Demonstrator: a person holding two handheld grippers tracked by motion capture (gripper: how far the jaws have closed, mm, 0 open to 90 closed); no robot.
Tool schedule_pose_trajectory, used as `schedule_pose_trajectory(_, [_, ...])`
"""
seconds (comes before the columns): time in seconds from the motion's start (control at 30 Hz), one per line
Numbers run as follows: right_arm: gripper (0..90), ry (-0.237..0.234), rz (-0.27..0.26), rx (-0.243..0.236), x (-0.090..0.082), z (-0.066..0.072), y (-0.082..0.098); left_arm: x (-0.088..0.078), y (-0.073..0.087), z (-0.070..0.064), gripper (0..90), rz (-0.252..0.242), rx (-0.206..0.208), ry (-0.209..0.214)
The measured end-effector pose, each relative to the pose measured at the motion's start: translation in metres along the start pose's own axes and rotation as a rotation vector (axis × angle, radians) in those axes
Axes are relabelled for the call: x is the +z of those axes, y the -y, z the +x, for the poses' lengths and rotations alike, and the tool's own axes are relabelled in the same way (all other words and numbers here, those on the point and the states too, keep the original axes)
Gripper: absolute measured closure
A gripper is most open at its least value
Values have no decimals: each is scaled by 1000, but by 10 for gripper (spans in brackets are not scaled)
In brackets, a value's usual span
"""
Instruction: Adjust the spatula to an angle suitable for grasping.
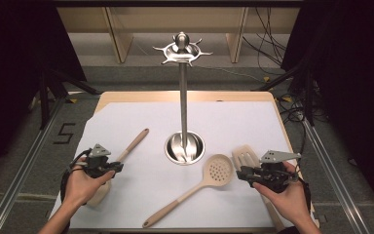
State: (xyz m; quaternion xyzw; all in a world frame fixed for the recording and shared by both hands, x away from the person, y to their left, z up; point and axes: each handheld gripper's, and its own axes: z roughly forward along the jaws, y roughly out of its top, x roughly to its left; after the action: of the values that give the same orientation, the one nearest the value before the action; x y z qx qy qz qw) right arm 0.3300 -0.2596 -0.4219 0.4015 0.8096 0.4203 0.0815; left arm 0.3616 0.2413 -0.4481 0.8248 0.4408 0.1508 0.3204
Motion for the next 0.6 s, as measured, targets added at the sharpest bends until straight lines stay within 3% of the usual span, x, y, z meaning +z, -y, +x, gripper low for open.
schedule_pose_trajectory(0.13, [755, -20, -14, 28, -2, -3, -1, 11, -7, -6, 890, 40, 5, -10])
schedule_pose_trajectory(0.17, [762, -23, -3, 78, -4, -1, 0, 15, -11, -6, 891, 80, 3, -7])
schedule_pose_trajectory(0.23, [788, -15, 8, 82, -4, -2, 0, 23, -15, -7, 891, 118, -4, -9])
schedule_pose_trajectory(0.3, [818, 9, 13, 52, -4, -4, 0, 29, -18, -6, 891, 145, -10, -8])
schedule_pose_trajectory(0.33, [831, 12, 27, 74, -5, -1, 0, 32, -20, -5, 892, 156, -15, -2])
schedule_pose_trajectory(0.4, [856, 26, 31, 67, -5, 0, -2, 39, -24, -1, 892, 196, -25, 3])
schedule_pose_trajectory(0.43, [864, 34, 23, 46, -5, -1, -2, 43, -26, 0, 892, 203, -35, 1])
schedule_pose_trajectory(0.47, [874, 36, 34, 64, -5, 2, -2, 48, -29, 3, 892, 201, -54, -6])
schedule_pose_trajectory(0.53, [900, 50, 48, 70, -5, 4, -3, 52, -36, 8, 892, 215, -56, -14])
schedule_pose_trajectory(0.6, [900, 52, 39, 35, -4, 3, -3, 59, -43, 14, 893, 203, -60, -36])
